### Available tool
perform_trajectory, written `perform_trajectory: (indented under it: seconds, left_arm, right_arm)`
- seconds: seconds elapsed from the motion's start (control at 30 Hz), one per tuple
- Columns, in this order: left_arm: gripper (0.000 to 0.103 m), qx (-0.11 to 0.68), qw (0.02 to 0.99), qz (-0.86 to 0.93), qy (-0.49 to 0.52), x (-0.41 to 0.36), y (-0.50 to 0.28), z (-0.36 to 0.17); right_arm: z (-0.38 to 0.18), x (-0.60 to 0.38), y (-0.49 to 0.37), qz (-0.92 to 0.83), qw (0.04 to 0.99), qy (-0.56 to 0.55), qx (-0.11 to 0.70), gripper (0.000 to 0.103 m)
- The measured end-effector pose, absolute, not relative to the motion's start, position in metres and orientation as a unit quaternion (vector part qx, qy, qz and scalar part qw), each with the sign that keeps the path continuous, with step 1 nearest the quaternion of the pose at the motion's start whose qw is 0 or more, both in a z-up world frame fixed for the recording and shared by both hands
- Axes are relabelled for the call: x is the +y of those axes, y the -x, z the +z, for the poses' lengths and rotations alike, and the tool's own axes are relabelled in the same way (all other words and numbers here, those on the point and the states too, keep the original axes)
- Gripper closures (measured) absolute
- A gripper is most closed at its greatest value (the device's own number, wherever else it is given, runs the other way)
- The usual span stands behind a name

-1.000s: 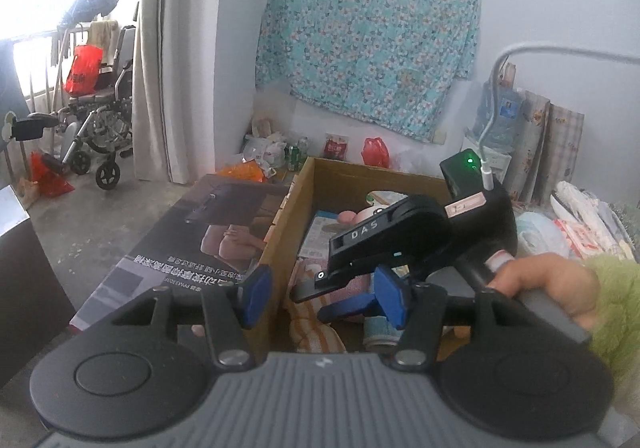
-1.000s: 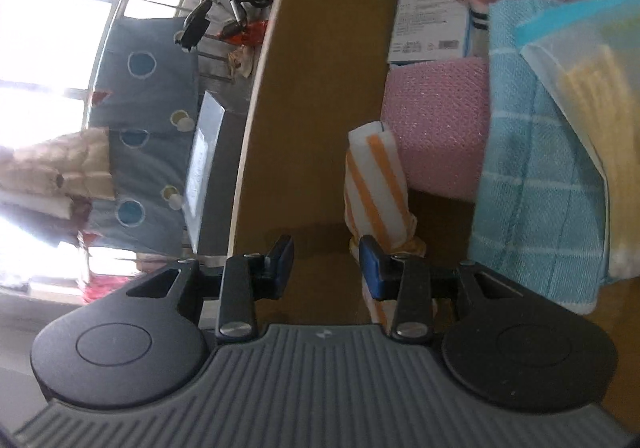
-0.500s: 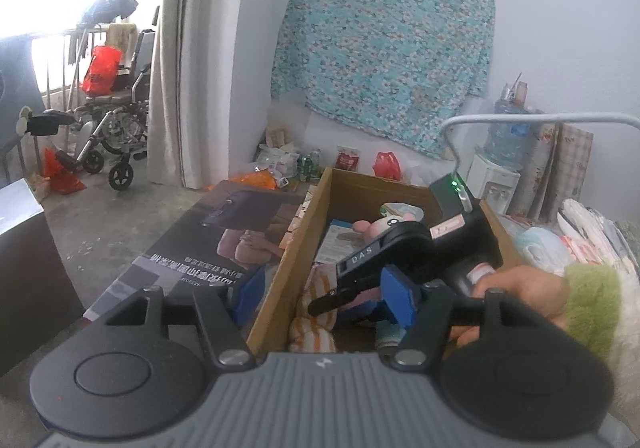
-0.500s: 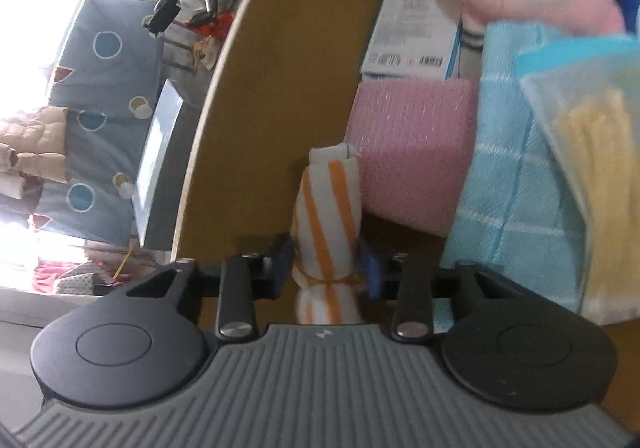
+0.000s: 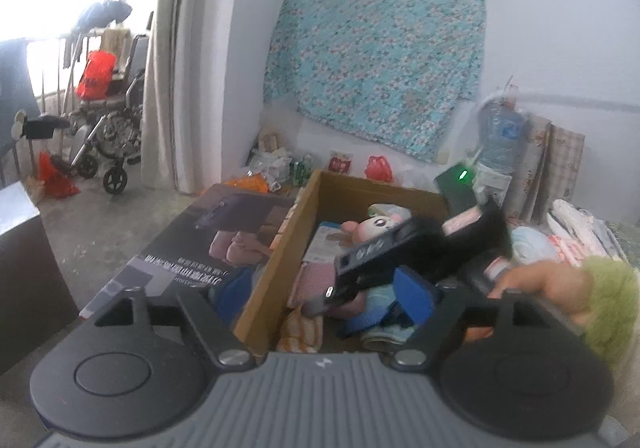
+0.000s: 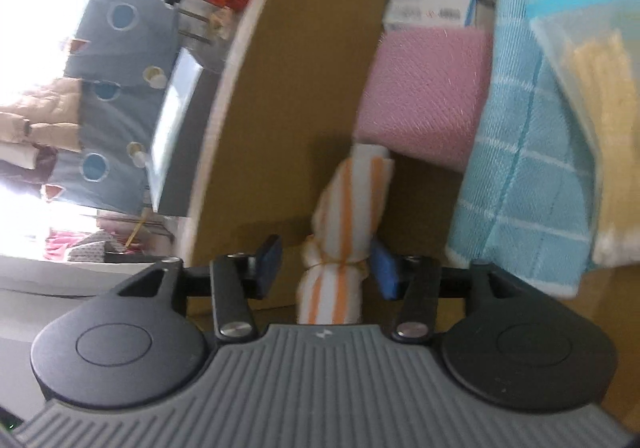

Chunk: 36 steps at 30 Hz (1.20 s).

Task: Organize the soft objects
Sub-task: 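Carry the striped towel over the box and open the right tool, then move the open right tool down to the white yogurt cup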

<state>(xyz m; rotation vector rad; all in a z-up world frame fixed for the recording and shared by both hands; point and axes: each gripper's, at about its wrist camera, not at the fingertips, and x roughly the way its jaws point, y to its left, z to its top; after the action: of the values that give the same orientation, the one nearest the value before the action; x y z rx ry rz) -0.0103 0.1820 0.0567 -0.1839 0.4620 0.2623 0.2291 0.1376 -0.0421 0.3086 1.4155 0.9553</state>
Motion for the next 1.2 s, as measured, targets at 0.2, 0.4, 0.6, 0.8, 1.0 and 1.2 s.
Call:
perform_trajectory:
  seconds: [0.2,0.4,0.6,0.8,1.0,1.2]
  left_arm:
    - [0.01,0.217,0.971,0.053,0.082,0.141,0.015,0.061]
    - [0.007,0.222,0.967,-0.116,0.044,0.056,0.01,0.051]
    - [0.007,0.252,0.934,-0.252,-0.03,-0.04,-0.009,0.025]
    - [0.009,0.278,0.91,-0.298,-0.074,-0.111,-0.035,-0.014]
    - [0.026,0.313,0.9,-0.295,-0.065,-0.138,-0.075,-0.043]
    - [0.032,0.321,0.894,-0.303,-0.079,-0.153,-0.101,-0.058]
  right_arm:
    - [0.033,0.036,-0.213,0.462,0.691,-0.189,0.524,0.033]
    - [0.071,-0.155,-0.163,0.421,0.774,-0.271,0.389,0.024]
    - [0.044,-0.295,-0.089,0.3,0.836,-0.337,0.311,0.022]
    - [-0.021,-0.35,-0.036,0.223,0.851,-0.379,0.286,0.023]
    - [-0.086,-0.374,-0.021,0.166,0.837,-0.435,0.29,0.036]
    - [-0.1,-0.374,-0.031,0.147,0.838,-0.429,0.303,0.051]
